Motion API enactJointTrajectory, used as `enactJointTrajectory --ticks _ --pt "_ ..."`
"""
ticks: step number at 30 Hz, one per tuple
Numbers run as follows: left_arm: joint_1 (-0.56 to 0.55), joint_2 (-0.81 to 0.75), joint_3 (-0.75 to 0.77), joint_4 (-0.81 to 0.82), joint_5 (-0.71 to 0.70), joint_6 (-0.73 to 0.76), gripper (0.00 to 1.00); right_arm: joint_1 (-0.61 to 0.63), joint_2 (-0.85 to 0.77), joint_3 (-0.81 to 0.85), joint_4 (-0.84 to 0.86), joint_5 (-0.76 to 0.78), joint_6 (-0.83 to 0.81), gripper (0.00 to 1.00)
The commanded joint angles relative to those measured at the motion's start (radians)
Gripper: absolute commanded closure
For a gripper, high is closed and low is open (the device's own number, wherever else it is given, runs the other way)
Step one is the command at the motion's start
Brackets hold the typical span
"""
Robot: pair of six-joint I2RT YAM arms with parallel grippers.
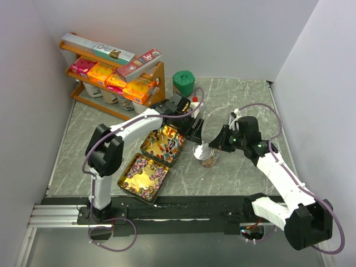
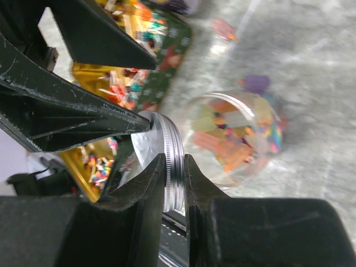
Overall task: Pack the candies
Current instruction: Adjust the bottle lid.
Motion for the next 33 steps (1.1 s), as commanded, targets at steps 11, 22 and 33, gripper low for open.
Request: enactJointTrajectory --ticks 11,22,33 --pt "0.096 -0.217 0.099 -0.269 0.441 0.323 0.18 -0.042 -0.070 0.196 0.071 -0.302 -0.152 1.00" --pt "0.098 -0.195 0.104 -0.265 0.581 0.321 0.47 -0.042 -0.074 0.268 0.105 -0.523 -0.221 1.00" --pt "0.096 -0.198 0.095 -0.240 0.659 0.291 0.99 -0.044 -0.085 0.198 0.209 -0.618 -0.180 0.63"
